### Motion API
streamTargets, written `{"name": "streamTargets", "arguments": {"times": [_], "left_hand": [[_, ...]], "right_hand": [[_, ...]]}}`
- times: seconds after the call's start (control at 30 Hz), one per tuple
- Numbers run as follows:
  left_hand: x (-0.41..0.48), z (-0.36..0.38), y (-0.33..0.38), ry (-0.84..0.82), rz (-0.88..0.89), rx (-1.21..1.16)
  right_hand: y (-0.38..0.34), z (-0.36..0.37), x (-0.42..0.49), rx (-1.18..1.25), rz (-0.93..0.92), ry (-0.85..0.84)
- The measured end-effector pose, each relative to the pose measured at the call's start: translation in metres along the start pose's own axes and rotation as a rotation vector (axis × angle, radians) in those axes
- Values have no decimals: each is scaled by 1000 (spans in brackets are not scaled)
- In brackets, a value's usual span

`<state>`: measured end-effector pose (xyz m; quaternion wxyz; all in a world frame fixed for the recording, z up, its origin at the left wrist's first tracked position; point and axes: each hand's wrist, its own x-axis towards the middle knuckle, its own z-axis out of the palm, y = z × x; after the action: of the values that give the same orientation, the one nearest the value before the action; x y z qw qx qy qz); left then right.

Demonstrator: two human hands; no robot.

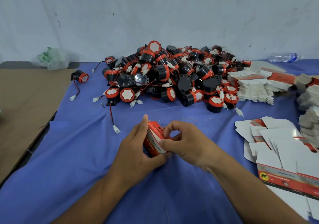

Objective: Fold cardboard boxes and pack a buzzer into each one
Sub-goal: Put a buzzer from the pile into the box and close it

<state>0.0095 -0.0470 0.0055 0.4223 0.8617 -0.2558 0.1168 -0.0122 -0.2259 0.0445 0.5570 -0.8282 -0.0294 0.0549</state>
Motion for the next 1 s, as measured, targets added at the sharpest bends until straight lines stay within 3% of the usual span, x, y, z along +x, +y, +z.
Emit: {"name": "streamTargets", "arguments": {"times": [0.23,0.33,0.5,0.63,0.87,1.0], "left_hand": [[5,2,-10,-75,120,134],[8,-4,-20,-85,85,165],[15,-8,-22,-76,0,89],[13,-14,-19,-67,67,-2],[11,-24,-23,-173,206,-25],[9,-23,-24,-104,215,11]], "right_hand": [[13,2,-5,5,-336,64],[28,9,-8,-164,-528,51],[42,11,-2,-486,-566,-42],[41,9,0,-349,-558,141],[41,4,-4,-420,-570,116],[40,5,-4,-467,-593,105]]}}
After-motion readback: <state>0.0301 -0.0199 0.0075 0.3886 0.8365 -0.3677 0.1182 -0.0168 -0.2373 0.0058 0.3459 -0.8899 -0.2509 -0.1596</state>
